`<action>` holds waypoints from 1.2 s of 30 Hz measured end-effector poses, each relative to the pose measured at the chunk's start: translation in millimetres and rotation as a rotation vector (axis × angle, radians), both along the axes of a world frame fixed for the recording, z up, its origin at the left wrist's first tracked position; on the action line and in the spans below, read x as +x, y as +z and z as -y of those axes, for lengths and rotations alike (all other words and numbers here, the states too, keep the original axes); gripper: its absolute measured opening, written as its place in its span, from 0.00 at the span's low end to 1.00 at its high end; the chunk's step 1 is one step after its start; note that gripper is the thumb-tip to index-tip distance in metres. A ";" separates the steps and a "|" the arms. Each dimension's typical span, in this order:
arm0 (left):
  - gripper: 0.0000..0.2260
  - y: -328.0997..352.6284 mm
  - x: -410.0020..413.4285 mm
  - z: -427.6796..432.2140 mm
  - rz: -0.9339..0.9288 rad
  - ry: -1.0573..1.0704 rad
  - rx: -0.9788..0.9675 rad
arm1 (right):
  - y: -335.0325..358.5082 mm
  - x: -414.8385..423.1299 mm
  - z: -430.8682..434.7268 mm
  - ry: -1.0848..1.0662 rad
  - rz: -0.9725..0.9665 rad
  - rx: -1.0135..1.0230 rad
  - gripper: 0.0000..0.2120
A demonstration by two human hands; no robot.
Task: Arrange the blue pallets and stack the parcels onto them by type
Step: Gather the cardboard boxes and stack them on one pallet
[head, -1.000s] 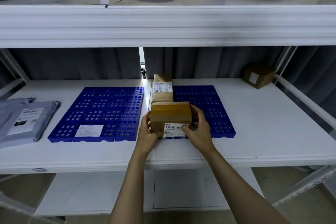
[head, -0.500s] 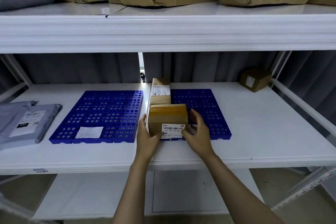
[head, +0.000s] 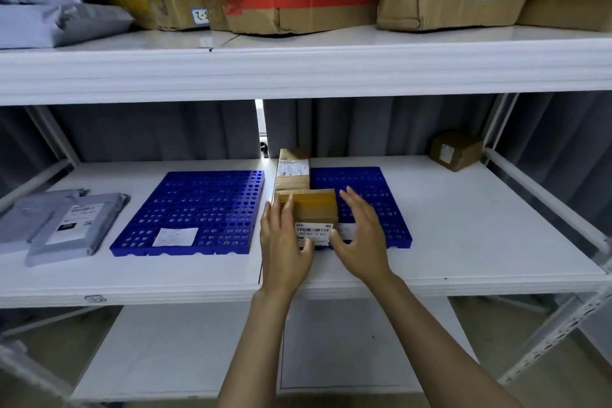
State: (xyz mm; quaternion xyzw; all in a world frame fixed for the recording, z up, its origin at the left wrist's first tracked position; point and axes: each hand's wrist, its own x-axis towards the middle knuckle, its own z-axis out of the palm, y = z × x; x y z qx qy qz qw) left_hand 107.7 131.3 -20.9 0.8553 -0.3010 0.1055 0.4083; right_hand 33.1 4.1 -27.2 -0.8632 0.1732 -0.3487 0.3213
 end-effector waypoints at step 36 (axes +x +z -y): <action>0.29 306.2 63.5 -66.8 0.563 -0.126 -0.104 | 309.7 64.9 -95.7 -0.256 0.349 -0.285 0.22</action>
